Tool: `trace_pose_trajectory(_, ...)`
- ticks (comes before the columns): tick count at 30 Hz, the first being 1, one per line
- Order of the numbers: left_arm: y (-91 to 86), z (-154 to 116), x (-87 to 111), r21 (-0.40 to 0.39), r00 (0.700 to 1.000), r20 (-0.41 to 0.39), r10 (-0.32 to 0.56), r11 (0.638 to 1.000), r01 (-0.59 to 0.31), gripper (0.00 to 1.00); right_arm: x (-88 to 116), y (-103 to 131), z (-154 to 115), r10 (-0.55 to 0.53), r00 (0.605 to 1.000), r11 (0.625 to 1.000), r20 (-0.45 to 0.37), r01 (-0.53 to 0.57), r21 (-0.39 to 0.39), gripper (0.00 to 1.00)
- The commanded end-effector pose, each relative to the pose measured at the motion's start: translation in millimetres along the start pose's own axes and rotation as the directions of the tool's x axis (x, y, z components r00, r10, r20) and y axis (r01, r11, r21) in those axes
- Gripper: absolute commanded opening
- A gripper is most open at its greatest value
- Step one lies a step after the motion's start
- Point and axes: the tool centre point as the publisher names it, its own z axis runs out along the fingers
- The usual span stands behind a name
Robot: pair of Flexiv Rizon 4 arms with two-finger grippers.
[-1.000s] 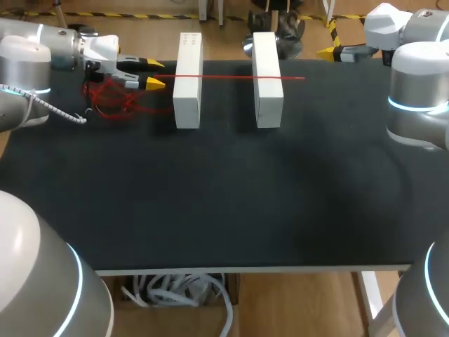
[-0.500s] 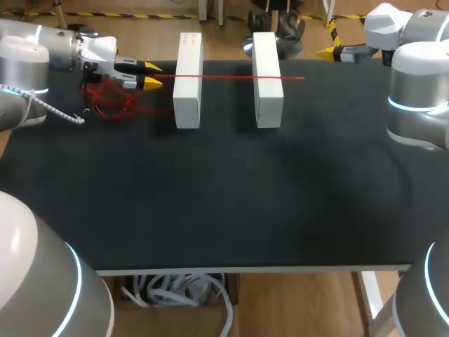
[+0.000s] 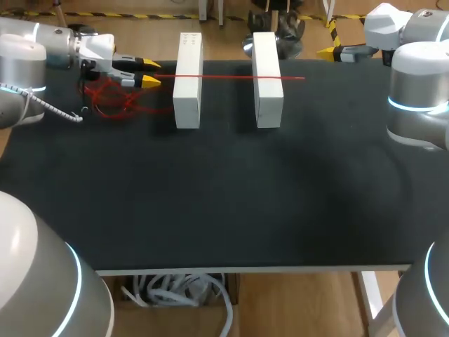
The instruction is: Grab the tape and strap the tape.
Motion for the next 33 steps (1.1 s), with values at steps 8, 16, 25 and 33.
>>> trace_pose_trajectory(8,0.3,1.6,1.6,-0.005,1.0,-0.003,0.0,1.0,0.0,0.29,0.1,-0.5,0.3,0.0,1.0,1.0,0.0,0.0,-0.002,1.0)
trace_pose_trajectory(16,-0.3,2.6,1.0,-0.001,1.0,-0.007,0.006,1.0,-0.006,0.0,0.1,-0.5,0.3,0.0,1.0,1.0,0.0,0.0,-0.002,1.0)
trace_pose_trajectory(25,-2.1,2.9,-0.1,-0.003,1.0,-0.022,0.019,1.0,-0.019,0.0,0.1,-0.5,0.3,0.0,1.0,1.0,0.0,0.0,-0.002,1.0)
trace_pose_trajectory(33,-9.1,2.1,-5.7,0.02,1.0,-0.018,0.013,1.0,-0.013,0.0,0.1,-0.5,0.3,0.0,1.0,1.0,0.0,0.0,-0.002,1.0)
